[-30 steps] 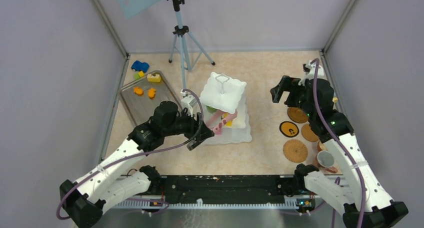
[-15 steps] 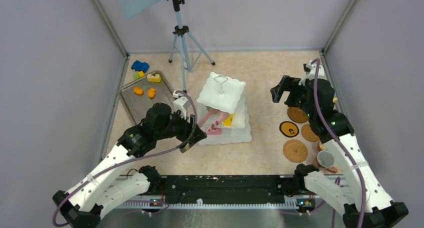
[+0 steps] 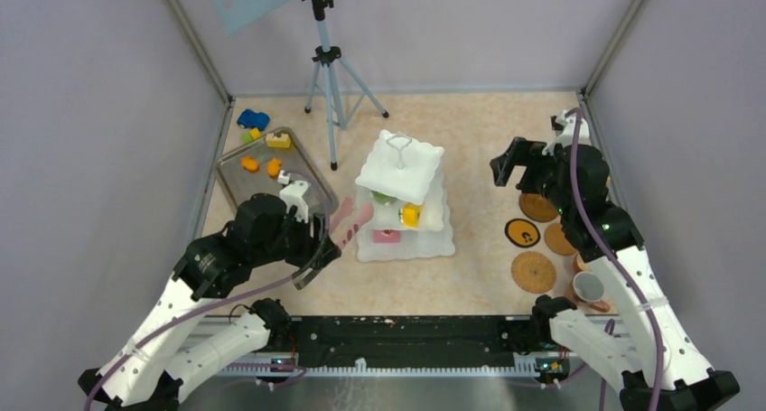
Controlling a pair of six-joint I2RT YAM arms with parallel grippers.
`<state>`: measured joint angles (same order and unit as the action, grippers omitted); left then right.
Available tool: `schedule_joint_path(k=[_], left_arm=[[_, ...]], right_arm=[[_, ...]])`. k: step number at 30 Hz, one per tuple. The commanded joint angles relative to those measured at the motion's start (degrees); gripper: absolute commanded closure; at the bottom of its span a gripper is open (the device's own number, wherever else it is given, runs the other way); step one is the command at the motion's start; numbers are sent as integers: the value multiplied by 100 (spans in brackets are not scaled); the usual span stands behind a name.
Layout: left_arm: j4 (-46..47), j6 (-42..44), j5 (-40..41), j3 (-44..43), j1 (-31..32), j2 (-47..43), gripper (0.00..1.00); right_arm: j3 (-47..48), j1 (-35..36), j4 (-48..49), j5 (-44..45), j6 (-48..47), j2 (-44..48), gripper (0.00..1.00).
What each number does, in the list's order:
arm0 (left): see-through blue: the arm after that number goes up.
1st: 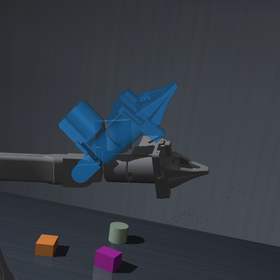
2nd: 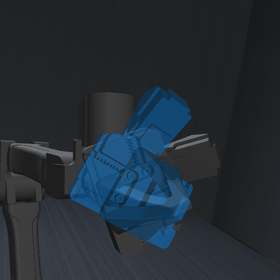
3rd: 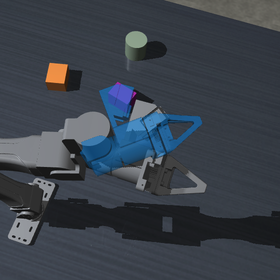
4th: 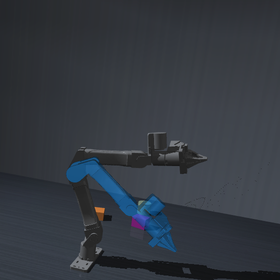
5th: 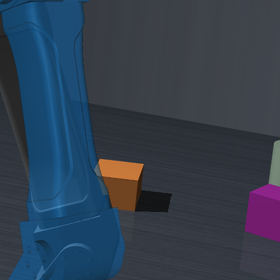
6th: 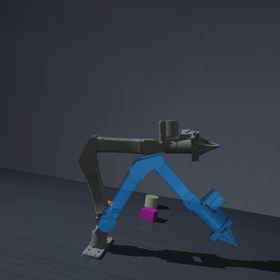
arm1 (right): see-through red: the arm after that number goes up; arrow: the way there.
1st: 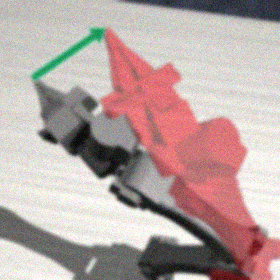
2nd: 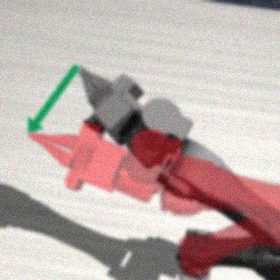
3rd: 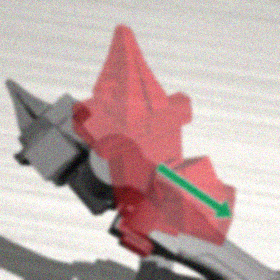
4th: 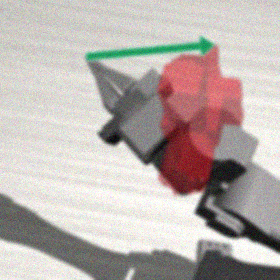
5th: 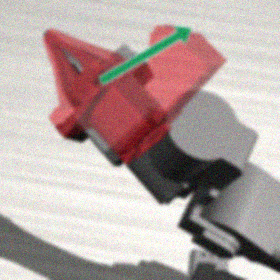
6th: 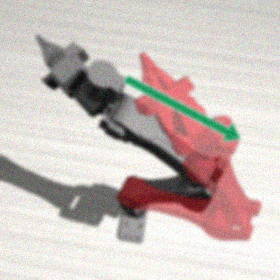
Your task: Serve the afternoon tea
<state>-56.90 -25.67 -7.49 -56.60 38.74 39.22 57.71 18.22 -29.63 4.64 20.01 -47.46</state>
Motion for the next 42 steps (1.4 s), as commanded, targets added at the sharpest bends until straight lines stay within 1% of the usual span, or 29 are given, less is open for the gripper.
schedule_joint_path(k=[1, 5, 6, 8, 10, 11, 12, 14, 15, 17, 19, 23, 25, 30, 34, 38, 42], left_arm=[[-887, -363, 667, -709, 24, 115, 41], [-1379, -725, 1833, -1002, 16, 644, 39], [-1428, -812, 2317, -1105, 11, 884, 39], [-1358, -847, 3016, -1293, -9, 1376, 38], [-1081, -632, 3466, -1493, -259, 1851, 38], [-815, -410, 3458, -1573, -523, 2071, 39], [-502, -23, 3235, -1626, -957, 2238, 40], [190, 472, 2555, -1600, -1960, 2538, 41], [497, 612, 2345, -1592, -2381, 2674, 42], [1056, 728, 2149, -1658, -2941, 3102, 42], [1453, 605, 2057, -1848, -3233, 3660, 42], [2088, -32, 2017, -2366, -3413, 4726, 42], [2338, -378, 2192, -2619, -3430, 5202, 41], [2499, -1412, 2190, -3123, -3637, 6255, 40], [2606, -1992, 2277, -3367, -3732, 6674, 39], [2446, -2268, 2269, -3697, -3734, 7027, 36], [2418, -2485, 2078, -3754, -3772, 7232, 36]], right_arm=[[-64, 44, 219, -8, -231, 104, 1], [-132, 50, 381, 52, -476, 88, 1], [-145, 49, 405, 73, -515, 78, 1], [-178, 50, 456, 30, -502, 80, 1], [-246, 44, 563, -202, -397, 125, 1], [-277, 45, 602, -385, -351, 135, 1], [-302, 50, 616, -432, -305, 130, 1], [-304, 50, 579, -644, -250, 114, 1], [-311, 48, 558, -690, -236, 113, 1], [-366, 45, 565, -771, -176, 139, 1], [-428, 47, 606, -807, -125, 147, 1], [-495, 46, 647, -777, -117, 104, 1], [-538, 49, 687, -751, -114, 106, 1], [-599, 46, 685, -640, -130, 109, 1], [-616, 45, 655, -605, -159, 140, 1], [-674, 46, 662, -626, -138, 125, 1], [-743, 50, 700, -616, -131, 128, 1]])
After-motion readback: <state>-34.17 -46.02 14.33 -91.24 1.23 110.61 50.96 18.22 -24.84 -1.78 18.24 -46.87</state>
